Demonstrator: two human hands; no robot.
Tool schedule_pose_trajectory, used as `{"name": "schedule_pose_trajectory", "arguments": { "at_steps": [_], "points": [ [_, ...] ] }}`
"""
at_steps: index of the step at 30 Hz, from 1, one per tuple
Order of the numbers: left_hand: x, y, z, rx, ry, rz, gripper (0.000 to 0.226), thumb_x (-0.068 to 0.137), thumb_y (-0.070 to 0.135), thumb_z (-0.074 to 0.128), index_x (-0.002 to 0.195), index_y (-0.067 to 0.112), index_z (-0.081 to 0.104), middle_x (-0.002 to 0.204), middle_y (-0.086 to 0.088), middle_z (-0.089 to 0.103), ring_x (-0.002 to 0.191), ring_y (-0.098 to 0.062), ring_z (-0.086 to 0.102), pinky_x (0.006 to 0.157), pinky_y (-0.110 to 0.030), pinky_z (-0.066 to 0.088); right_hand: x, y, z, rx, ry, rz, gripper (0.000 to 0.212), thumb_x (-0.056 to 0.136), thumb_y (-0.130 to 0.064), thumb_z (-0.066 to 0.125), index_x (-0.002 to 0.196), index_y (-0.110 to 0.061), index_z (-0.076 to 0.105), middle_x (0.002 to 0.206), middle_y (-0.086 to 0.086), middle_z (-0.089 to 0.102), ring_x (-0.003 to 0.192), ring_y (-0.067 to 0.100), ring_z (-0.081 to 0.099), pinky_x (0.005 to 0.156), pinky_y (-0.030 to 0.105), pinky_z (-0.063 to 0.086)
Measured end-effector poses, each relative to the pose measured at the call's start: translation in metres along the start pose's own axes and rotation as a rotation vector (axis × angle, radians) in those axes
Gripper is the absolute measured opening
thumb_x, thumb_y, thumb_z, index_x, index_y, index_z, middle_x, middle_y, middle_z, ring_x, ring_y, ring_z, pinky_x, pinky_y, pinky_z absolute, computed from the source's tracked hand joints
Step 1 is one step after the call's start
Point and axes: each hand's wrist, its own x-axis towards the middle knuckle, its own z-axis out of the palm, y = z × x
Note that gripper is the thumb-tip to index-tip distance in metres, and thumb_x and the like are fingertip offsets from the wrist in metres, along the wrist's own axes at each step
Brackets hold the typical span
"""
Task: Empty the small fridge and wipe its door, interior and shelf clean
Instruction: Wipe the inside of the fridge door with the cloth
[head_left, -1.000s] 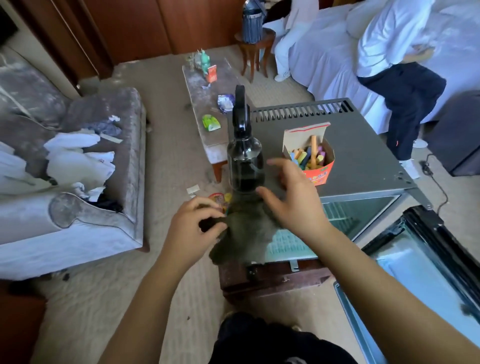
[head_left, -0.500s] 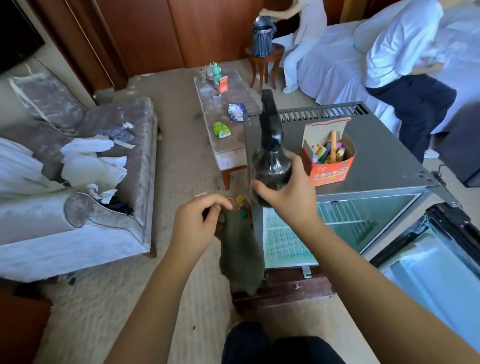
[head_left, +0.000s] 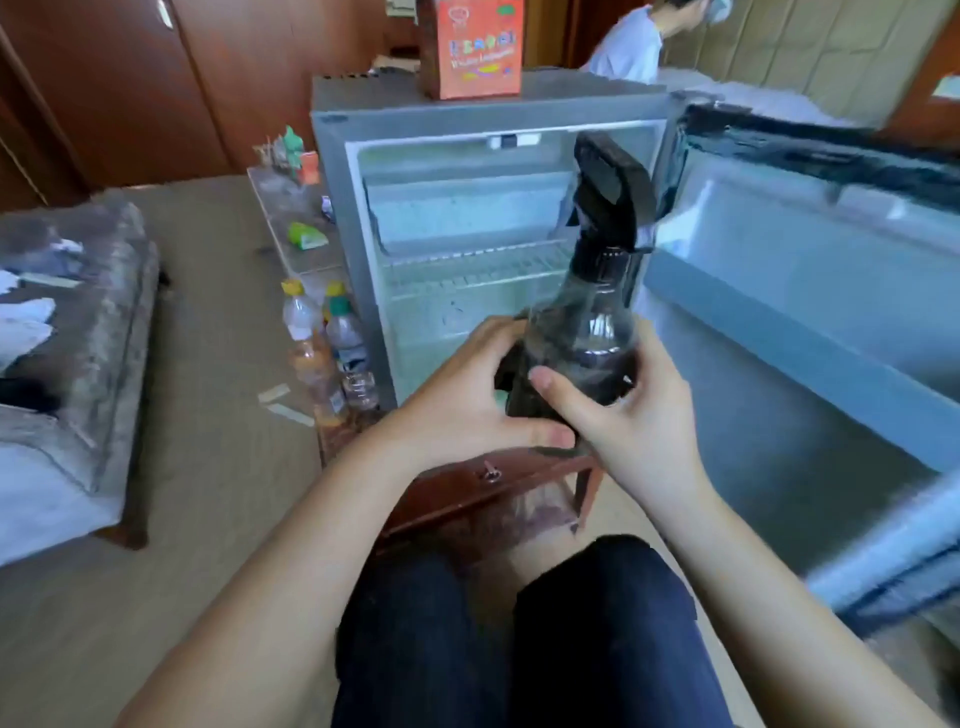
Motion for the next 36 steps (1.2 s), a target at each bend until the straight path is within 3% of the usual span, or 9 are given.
{"name": "schedule_pose_trajectory", "arguments": {
  "at_steps": [4, 7, 12, 14, 16, 19, 24, 30, 36],
  "points": [
    [-0.011, 0.022, 0.058, -0.091, 0.017, 0.004, 0.076, 0.057, 0.046, 0.087, 0.120, 0.037, 0.047, 0.121, 0.008, 0.052, 0.111, 0.000, 0.053, 0.091, -0.015, 0.041, -0.043, 0.006, -0.040, -0.097, 0.076, 0.075, 0.061, 0.060, -0.047, 0.079, 0.114, -0.029, 0.057, 0.088, -0.024, 0.066, 0.084, -0.010, 0.061, 0.071, 0.007, 0.044],
    [-0.010, 0.035, 0.077, -0.112, -0.056, 0.068, 0.068, 0.058, 0.054, 0.080, 0.117, 0.037, 0.053, 0.117, 0.012, 0.058, 0.112, 0.000, 0.056, 0.096, -0.020, 0.045, -0.063, 0.007, -0.070, -0.161, 0.150, 0.070, 0.063, 0.057, -0.056, 0.076, 0.111, -0.030, 0.056, 0.092, -0.018, 0.068, 0.087, -0.002, 0.064, 0.076, 0.021, 0.051],
    [0.014, 0.047, 0.068, -0.048, -0.051, 0.058, 0.017, 0.086, 0.019, 0.071, 0.094, 0.028, 0.059, 0.100, 0.011, 0.063, 0.090, 0.011, 0.057, 0.081, -0.008, 0.037, -0.064, 0.004, -0.107, -0.258, 0.279, 0.091, 0.059, 0.061, -0.057, 0.076, 0.107, -0.028, 0.053, 0.090, -0.022, 0.064, 0.084, -0.004, 0.059, 0.070, 0.010, 0.044],
    [0.031, 0.047, 0.062, 0.010, -0.091, 0.070, 0.021, 0.089, 0.012, 0.067, 0.098, 0.028, 0.058, 0.103, 0.009, 0.065, 0.096, 0.004, 0.058, 0.085, -0.015, 0.038, -0.058, 0.004, -0.116, -0.276, 0.327, 0.119, 0.057, 0.062, -0.056, 0.076, 0.106, -0.030, 0.052, 0.088, -0.023, 0.062, 0.082, -0.002, 0.059, 0.068, 0.008, 0.042],
    [0.051, 0.047, 0.059, 0.048, -0.079, 0.057, 0.031, 0.087, 0.012, 0.070, 0.107, 0.029, 0.054, 0.114, 0.006, 0.064, 0.107, -0.004, 0.057, 0.090, -0.022, 0.038, -0.052, 0.008, -0.123, -0.281, 0.363, 0.152, 0.053, 0.064, -0.055, 0.076, 0.104, -0.032, 0.051, 0.088, -0.022, 0.062, 0.081, 0.003, 0.060, 0.069, 0.018, 0.045],
    [0.084, 0.048, 0.060, 0.079, 0.071, 0.048, 0.028, 0.081, 0.009, 0.076, 0.098, 0.024, 0.060, 0.114, 0.004, 0.066, 0.110, -0.007, 0.057, 0.088, -0.018, 0.037, -0.046, 0.015, -0.128, -0.308, 0.395, 0.176, 0.055, 0.064, -0.057, 0.074, 0.105, -0.028, 0.053, 0.090, -0.018, 0.064, 0.084, 0.007, 0.062, 0.071, 0.026, 0.048],
    [0.132, 0.038, 0.063, 0.145, 0.172, 0.186, 0.023, 0.077, -0.003, 0.074, 0.089, 0.016, 0.073, 0.087, 0.006, 0.066, 0.076, -0.005, 0.060, 0.070, -0.002, 0.036, -0.032, 0.027, -0.136, -0.339, 0.453, 0.231, 0.051, 0.063, -0.054, 0.077, 0.101, -0.028, 0.054, 0.084, -0.024, 0.060, 0.077, -0.004, 0.057, 0.061, 0.007, 0.038],
    [0.184, 0.034, 0.091, 0.391, 0.038, 0.428, 0.020, 0.072, -0.013, 0.064, 0.085, 0.002, 0.067, 0.119, -0.013, 0.066, 0.111, -0.031, 0.061, 0.095, -0.039, 0.043, -0.027, 0.041, -0.155, -0.363, 0.490, 0.319, 0.064, 0.062, -0.057, 0.075, 0.108, -0.026, 0.042, 0.097, -0.011, 0.061, 0.086, 0.012, 0.056, 0.070, 0.027, 0.038],
    [0.207, 0.032, 0.122, 0.406, 0.065, 0.377, 0.019, 0.083, -0.006, 0.058, 0.097, 0.005, 0.064, 0.109, -0.005, 0.068, 0.101, -0.030, 0.058, 0.092, -0.038, 0.044, -0.028, 0.065, -0.161, -0.375, 0.402, 0.368, 0.068, 0.061, -0.042, 0.083, 0.113, -0.028, 0.040, 0.100, -0.016, 0.061, 0.093, 0.007, 0.060, 0.080, 0.025, 0.044]
  ]
}}
